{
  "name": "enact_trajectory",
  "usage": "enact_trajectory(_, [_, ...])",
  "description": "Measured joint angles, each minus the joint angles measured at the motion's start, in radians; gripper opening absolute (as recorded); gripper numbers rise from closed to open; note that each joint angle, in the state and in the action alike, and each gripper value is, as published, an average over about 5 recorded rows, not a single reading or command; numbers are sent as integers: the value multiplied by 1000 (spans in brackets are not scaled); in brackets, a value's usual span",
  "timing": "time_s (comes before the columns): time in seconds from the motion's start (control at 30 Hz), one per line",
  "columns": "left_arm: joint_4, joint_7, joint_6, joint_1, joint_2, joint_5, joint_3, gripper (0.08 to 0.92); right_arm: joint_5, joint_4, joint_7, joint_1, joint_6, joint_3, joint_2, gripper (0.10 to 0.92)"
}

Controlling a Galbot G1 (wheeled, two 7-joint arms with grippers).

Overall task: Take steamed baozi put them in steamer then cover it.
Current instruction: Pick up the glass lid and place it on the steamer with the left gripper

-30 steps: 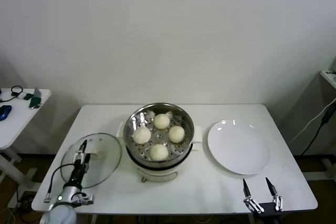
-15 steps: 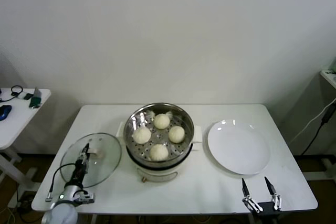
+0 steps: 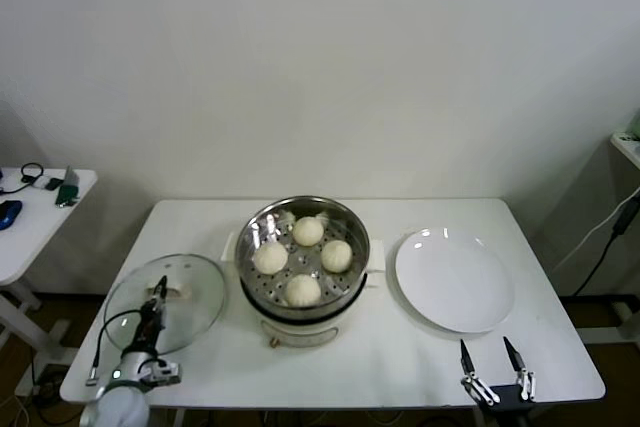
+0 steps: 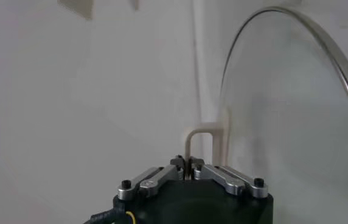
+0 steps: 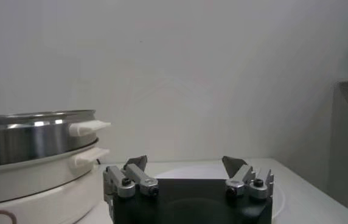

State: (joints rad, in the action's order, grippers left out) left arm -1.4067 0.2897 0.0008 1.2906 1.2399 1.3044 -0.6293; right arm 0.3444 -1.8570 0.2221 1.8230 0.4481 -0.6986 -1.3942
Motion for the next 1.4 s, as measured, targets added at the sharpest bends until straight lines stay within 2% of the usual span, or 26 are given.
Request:
enact_trajectory(0.33, [-228,-103,105,53,-64,-131,-26,141,-17,-3,-11,-4,-15,-9,2,823])
enact_trajectory(0.67, [-520,-257,321,91,-171,-263,-5,141,-50,3,-39,-13,-38,-2,3,823])
enact_trajectory(0.87, [-636,-324,459,52,-195,-267,82,141,-67,12,-49,-27,-43,7,3,823])
enact_trajectory(1.07, [-685,-386,568,-36,-168,-194,228,141,-77,26,-54,-45,-43,18,5,823])
enact_trajectory(1.4, [-668,-487,674,-170,-24,19,484,141,-73,59,-64,-79,-27,21,20,823])
